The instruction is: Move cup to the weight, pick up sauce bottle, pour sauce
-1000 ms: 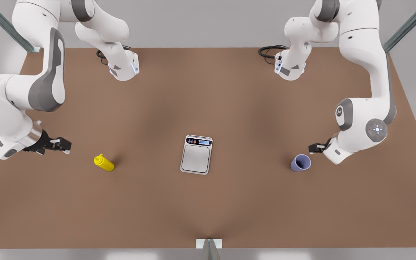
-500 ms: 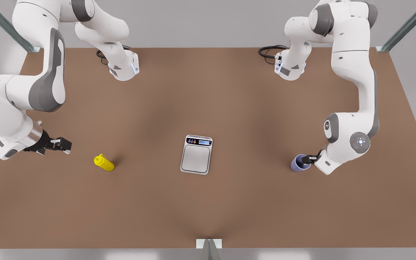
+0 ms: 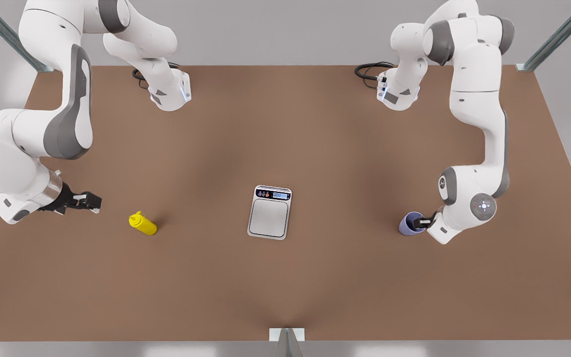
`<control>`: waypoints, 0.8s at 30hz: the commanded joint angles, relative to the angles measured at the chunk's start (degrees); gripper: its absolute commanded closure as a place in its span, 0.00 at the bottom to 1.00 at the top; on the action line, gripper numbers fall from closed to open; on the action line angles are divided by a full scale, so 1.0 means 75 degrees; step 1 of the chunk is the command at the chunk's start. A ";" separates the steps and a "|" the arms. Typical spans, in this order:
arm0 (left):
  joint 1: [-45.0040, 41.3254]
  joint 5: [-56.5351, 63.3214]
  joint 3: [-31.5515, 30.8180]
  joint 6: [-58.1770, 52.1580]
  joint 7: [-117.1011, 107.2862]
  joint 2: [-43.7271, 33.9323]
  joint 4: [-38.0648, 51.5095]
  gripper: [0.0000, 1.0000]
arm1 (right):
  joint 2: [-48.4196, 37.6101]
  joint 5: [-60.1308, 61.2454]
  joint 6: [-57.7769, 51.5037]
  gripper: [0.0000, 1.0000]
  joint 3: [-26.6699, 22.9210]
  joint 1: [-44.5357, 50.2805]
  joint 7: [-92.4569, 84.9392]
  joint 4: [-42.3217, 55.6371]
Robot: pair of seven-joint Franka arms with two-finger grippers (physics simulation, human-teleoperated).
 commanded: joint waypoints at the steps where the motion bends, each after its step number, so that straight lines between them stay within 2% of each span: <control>1: 0.0000 -0.0116 0.0000 0.0030 0.0000 0.0019 -0.0002 0.45 | -0.0001 0.0000 0.0000 0.00 0.0000 -0.0001 0.0000 0.0000; 2: -0.0012 -0.0128 0.0000 0.0136 0.0000 0.0090 -0.0071 0.45 | -0.0001 0.0000 0.0000 0.00 0.0000 -0.0001 0.0000 0.0000; 11: -0.0070 -0.0350 -0.0035 0.0406 -0.0082 0.0184 -0.0177 0.79 | -0.0001 -0.0023 0.0011 0.00 0.0000 -0.0012 0.0000 0.0000; 24: -0.0176 -0.0456 -0.0035 0.0488 -0.0094 0.0195 -0.0177 0.79 | -0.0036 -0.0105 -0.0012 0.00 0.0000 -0.0071 -0.0012 0.0035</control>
